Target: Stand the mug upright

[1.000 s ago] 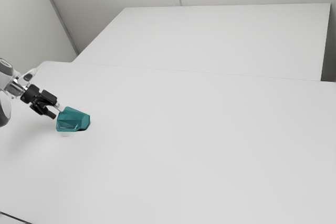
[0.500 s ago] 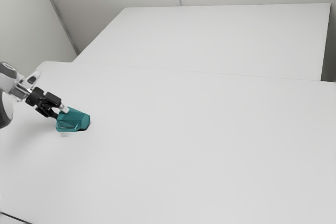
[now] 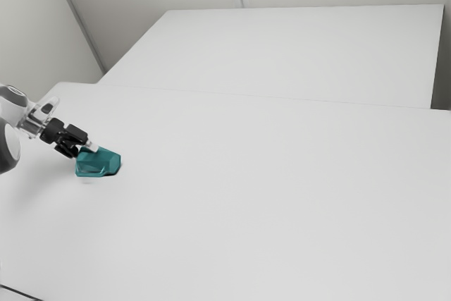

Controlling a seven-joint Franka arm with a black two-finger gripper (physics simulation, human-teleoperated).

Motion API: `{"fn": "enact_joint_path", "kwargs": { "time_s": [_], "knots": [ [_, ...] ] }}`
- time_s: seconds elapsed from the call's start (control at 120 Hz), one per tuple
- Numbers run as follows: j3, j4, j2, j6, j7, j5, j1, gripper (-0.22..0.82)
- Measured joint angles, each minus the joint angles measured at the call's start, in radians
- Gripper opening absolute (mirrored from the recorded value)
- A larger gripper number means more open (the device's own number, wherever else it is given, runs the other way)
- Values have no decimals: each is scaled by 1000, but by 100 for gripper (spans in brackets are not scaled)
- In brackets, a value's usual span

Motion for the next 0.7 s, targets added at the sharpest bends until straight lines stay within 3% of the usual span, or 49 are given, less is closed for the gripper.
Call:
{"fn": "enact_joint_path", "kwargs": {
  "time_s": [0.7],
  "knots": [
    [-1,-7,6,-30,5,-73,7,18]
  ]
}}
